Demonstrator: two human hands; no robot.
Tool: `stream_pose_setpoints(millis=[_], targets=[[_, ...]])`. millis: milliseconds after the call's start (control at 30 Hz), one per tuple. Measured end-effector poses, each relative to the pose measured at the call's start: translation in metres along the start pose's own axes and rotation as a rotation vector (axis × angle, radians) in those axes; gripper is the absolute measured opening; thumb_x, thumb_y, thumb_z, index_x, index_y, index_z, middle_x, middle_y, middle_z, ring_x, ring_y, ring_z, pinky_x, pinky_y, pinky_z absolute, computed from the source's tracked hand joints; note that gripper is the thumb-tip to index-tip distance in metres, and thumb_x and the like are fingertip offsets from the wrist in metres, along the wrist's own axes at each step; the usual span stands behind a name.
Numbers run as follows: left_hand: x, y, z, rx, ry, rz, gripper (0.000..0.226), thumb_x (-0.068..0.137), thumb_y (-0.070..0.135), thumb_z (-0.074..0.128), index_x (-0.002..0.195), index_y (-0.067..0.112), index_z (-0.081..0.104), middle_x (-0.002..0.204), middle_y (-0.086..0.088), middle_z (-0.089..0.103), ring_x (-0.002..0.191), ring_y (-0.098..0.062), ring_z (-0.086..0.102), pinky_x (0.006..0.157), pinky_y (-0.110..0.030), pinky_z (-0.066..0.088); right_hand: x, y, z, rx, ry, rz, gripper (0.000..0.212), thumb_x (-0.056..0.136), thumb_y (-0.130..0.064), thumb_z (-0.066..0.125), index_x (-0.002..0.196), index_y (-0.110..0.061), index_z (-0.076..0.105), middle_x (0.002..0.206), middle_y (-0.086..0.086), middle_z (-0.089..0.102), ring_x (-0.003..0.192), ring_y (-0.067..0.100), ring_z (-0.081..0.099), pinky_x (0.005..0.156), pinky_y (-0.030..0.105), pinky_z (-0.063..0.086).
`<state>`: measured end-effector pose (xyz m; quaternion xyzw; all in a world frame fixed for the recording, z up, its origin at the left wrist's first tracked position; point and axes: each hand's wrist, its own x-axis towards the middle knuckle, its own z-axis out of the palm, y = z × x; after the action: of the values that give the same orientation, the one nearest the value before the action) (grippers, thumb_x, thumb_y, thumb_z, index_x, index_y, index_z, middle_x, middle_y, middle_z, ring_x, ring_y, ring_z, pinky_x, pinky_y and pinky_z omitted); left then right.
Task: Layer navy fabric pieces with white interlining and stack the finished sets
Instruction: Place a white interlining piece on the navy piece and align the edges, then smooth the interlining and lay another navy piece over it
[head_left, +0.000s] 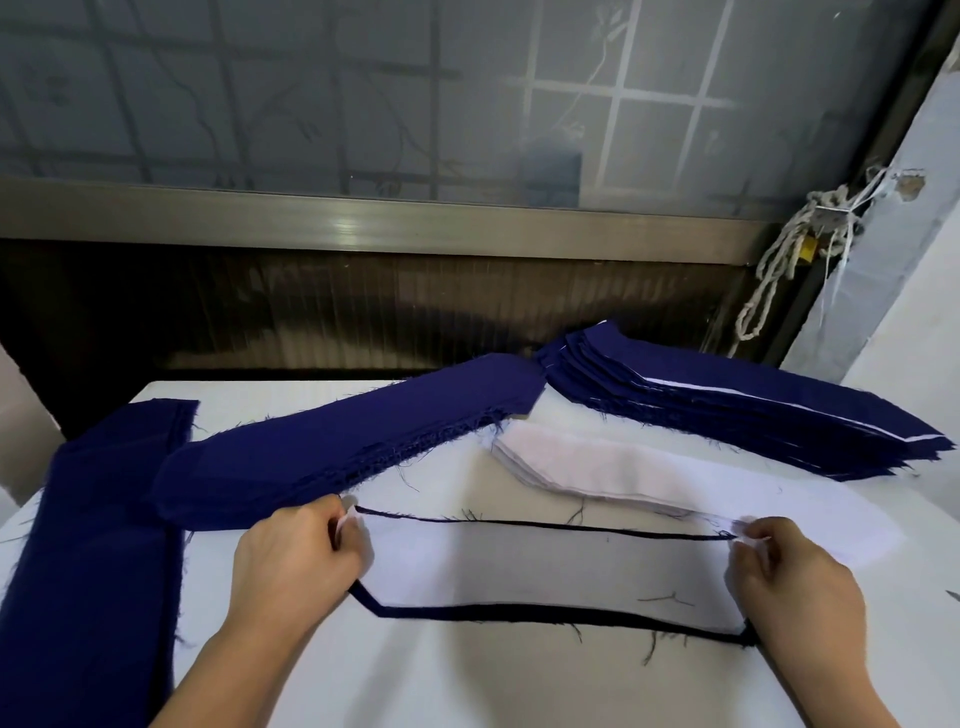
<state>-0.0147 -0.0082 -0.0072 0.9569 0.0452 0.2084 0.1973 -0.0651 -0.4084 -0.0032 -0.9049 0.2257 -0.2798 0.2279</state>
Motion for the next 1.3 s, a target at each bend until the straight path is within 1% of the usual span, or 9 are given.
stream_pose_setpoints(millis=[100, 267, 433, 633, 867, 1033, 1167, 1233, 1300], targets=[[0.0, 0.002, 0.0, 0.014, -0.001, 0.012, 0.049, 0.081, 0.025, 0.071, 0.05, 0.025, 0.032, 0.075, 0.007, 0.07, 0.037, -0.002, 0.034, 0.045, -0.018, 0.016, -0.001, -0.001, 0.005, -0.121, 0.057, -0.075, 0.017, 0.076, -0.004, 0.062, 0.09, -0.01, 0.069, 0.078, 0.009, 0.072, 0.071, 0.039, 0.059, 0.064, 0.04, 0.05], [0.0, 0.003, -0.004, 0.01, -0.031, -0.027, 0.043, 0.084, 0.027, 0.065, 0.056, 0.028, 0.032, 0.046, 0.006, 0.051, 0.041, -0.008, 0.04, 0.045, -0.022, 0.02, 0.0, 0.002, 0.008, -0.186, 0.069, -0.095, 0.019, 0.074, -0.004, 0.062, 0.091, -0.01, 0.069, 0.078, 0.011, 0.07, 0.071, 0.039, 0.057, 0.061, 0.038, 0.047], [-0.001, 0.009, -0.003, 0.032, -0.038, -0.056, 0.012, 0.08, 0.023, 0.062, 0.072, 0.022, 0.053, 0.045, 0.012, 0.038, 0.044, -0.01, 0.039, 0.046, -0.023, 0.022, -0.002, 0.0, 0.006, -0.178, 0.047, -0.048, 0.019, 0.076, -0.006, 0.061, 0.094, -0.01, 0.068, 0.085, 0.013, 0.07, 0.078, 0.038, 0.055, 0.064, 0.038, 0.047], [0.002, 0.008, 0.0, 0.098, -0.03, -0.029, 0.017, 0.078, 0.022, 0.061, 0.081, 0.022, 0.044, 0.047, 0.007, 0.05, 0.044, -0.014, 0.049, 0.044, -0.026, 0.033, 0.0, -0.001, 0.001, -0.219, 0.048, 0.032, 0.023, 0.077, -0.006, 0.066, 0.099, -0.001, 0.065, 0.091, 0.023, 0.062, 0.083, 0.043, 0.054, 0.07, 0.045, 0.046], [-0.003, 0.017, -0.012, 0.123, 0.075, 0.071, 0.031, 0.062, 0.003, 0.076, 0.083, 0.009, 0.053, 0.043, 0.005, 0.044, 0.032, -0.017, 0.035, 0.04, -0.018, 0.017, 0.0, -0.004, -0.002, -0.309, -0.013, 0.062, 0.031, 0.075, -0.004, 0.061, 0.105, -0.001, 0.064, 0.1, 0.023, 0.057, 0.093, 0.042, 0.052, 0.079, 0.047, 0.04], [0.036, -0.006, -0.042, 0.221, 0.285, -0.004, 0.013, 0.086, 0.02, 0.067, 0.092, 0.009, 0.061, 0.073, -0.006, 0.062, 0.063, -0.027, 0.055, 0.049, -0.03, 0.036, 0.0, -0.009, -0.005, -0.408, -0.08, 0.049, 0.023, 0.08, -0.015, 0.058, 0.1, -0.006, 0.062, 0.097, 0.017, 0.057, 0.093, 0.038, 0.052, 0.078, 0.042, 0.04], [0.076, -0.034, -0.066, 0.438, 0.045, -0.169, 0.028, 0.094, 0.034, 0.056, 0.111, 0.012, 0.065, 0.11, -0.01, 0.063, 0.104, -0.031, 0.055, 0.073, -0.039, 0.047, 0.001, -0.011, -0.006, -0.394, -0.091, 0.053, 0.016, 0.082, -0.016, 0.056, 0.091, -0.003, 0.062, 0.093, 0.018, 0.057, 0.09, 0.037, 0.05, 0.076, 0.042, 0.041], [0.083, -0.044, -0.064, 0.468, -0.091, -0.23, 0.03, 0.097, 0.036, 0.054, 0.115, 0.016, 0.066, 0.117, -0.008, 0.06, 0.11, -0.029, 0.053, 0.084, -0.04, 0.047, 0.0, -0.011, -0.006, -0.327, -0.06, 0.061, 0.015, 0.079, -0.011, 0.06, 0.085, 0.003, 0.063, 0.089, 0.023, 0.057, 0.087, 0.041, 0.05, 0.074, 0.044, 0.042], [0.085, -0.048, -0.059, 0.421, -0.11, -0.259, 0.027, 0.098, 0.033, 0.054, 0.115, 0.018, 0.067, 0.117, -0.006, 0.06, 0.11, -0.028, 0.054, 0.086, -0.039, 0.046, 0.0, -0.011, -0.005, -0.314, -0.055, 0.063, 0.015, 0.078, -0.009, 0.062, 0.081, 0.005, 0.063, 0.087, 0.024, 0.057, 0.084, 0.042, 0.05, 0.072, 0.044, 0.043]])
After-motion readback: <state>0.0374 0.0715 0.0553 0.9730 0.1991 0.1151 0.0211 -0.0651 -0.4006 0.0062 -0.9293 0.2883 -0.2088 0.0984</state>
